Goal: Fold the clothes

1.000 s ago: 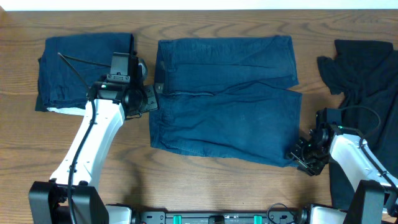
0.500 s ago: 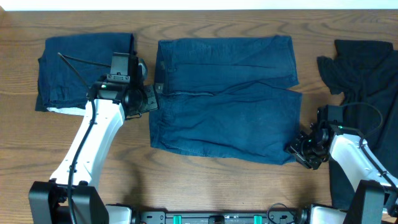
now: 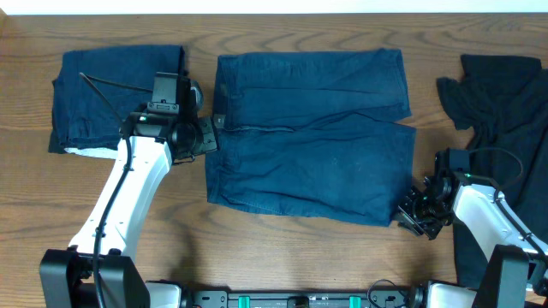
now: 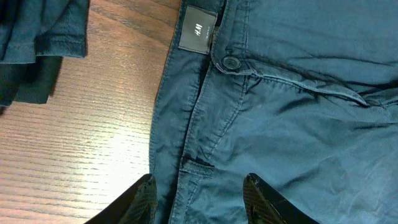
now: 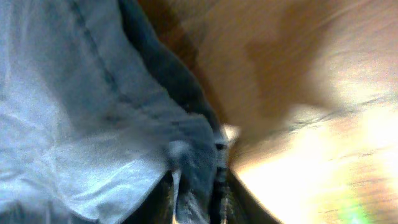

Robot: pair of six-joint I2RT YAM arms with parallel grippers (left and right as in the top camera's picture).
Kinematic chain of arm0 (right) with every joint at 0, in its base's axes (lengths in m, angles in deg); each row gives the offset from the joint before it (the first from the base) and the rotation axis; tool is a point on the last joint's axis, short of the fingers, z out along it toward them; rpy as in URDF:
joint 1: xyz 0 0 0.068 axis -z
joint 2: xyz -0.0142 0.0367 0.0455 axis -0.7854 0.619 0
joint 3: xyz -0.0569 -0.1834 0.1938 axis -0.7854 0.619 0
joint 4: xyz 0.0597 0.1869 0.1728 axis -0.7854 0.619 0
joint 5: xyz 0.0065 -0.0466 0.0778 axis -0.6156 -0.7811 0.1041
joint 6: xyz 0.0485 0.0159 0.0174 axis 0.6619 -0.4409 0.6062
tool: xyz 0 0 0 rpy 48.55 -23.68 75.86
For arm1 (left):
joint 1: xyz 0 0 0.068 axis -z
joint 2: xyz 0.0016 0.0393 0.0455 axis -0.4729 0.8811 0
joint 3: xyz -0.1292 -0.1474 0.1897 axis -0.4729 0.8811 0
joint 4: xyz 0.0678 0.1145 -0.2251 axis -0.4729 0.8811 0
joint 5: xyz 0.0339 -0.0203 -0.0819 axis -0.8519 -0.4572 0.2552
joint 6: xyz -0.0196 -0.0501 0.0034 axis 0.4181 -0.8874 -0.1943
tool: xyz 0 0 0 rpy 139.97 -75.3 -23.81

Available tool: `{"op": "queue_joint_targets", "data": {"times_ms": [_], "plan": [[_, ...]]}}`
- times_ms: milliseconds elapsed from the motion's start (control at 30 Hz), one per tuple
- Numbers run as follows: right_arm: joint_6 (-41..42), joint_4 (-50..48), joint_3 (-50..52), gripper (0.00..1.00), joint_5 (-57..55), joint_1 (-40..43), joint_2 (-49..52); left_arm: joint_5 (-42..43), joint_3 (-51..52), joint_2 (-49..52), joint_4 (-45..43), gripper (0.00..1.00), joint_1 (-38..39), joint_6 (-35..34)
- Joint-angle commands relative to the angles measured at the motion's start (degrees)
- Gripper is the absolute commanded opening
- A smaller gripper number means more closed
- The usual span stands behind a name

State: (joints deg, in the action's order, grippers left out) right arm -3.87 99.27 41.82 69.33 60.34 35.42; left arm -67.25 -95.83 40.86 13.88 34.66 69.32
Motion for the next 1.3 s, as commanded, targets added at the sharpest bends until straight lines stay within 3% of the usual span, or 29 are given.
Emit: {"op": "queue_joint_targets", "data": {"times_ms": [0, 133, 333, 400, 567, 933, 1267], "plan": [[0.26, -0.22, 0.26, 0.16, -3.45, 0.42, 0.28, -0.68, 0.87, 0.44, 0.24, 0.47, -0.24, 0.09], [0.24, -0.46, 0.26, 0.01, -4.48, 0.42, 0.28, -0.68, 0.87, 0.44, 0.24, 0.47, -0.24, 0.07], [0.24, -0.66, 0.26, 0.01, -2.16, 0.42, 0.28, 1.22, 0.87, 0.44, 4.72, 0.48, -0.22, -0.17], [0.24, -0.66, 0.26, 0.01, -0.81, 0.42, 0.28, 4.0, 0.87, 0.44, 8.28, 0.55, -0.13, -0.17], [-0.79, -1.09, 0.26, 0.01, -0.79, 0.42, 0.28, 5.6, 1.49, 0.42, 14.4, 0.62, -0.09, -1.57], [-1.49, -3.78, 0.26, 0.01, -0.79, 0.37, 0.28, 5.86, 15.72, 0.42, 2.99, 0.65, -0.09, -12.48], [-1.92, -5.33, 0.26, 0.01, -1.01, 0.37, 0.28, 5.81, 18.97, 0.42, 0.11, 0.65, -0.09, -19.71]]}}
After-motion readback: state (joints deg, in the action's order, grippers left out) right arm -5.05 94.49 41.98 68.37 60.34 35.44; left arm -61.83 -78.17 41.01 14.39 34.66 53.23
